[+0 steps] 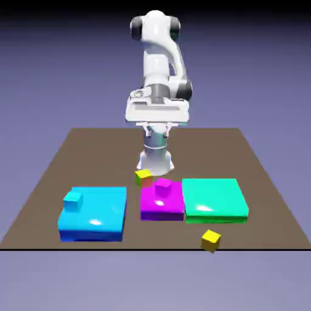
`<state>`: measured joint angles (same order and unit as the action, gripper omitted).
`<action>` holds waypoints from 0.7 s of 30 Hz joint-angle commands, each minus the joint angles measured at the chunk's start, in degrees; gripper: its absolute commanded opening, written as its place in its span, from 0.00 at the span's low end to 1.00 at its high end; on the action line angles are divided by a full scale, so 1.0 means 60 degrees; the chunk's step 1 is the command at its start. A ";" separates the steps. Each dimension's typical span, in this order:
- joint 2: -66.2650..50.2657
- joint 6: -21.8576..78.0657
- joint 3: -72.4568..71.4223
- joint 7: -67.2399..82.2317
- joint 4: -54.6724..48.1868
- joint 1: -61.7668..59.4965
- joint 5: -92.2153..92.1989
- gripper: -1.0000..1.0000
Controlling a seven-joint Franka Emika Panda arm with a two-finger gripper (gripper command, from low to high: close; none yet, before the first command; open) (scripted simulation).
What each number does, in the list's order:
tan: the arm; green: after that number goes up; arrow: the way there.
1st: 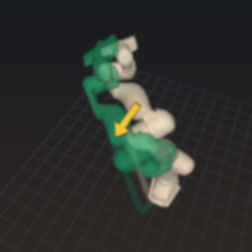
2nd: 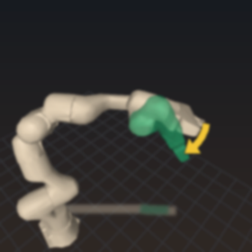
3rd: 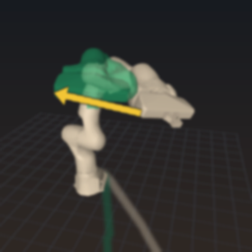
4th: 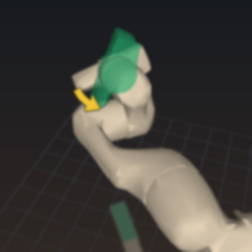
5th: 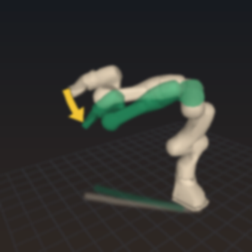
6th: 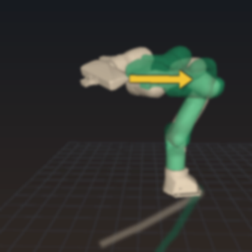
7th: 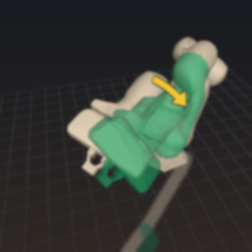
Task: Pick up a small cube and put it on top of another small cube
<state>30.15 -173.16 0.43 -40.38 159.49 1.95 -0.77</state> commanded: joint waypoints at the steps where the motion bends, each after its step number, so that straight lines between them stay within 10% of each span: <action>1: -0.0347 0.0117 0.0060 0.0287 -0.0210 0.0175 -0.0107 0.50; 21: -0.7268 0.2459 0.1260 0.6019 -0.4394 0.3676 -0.2236 0.50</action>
<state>-13.45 -158.41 7.99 -4.27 133.12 24.01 -14.18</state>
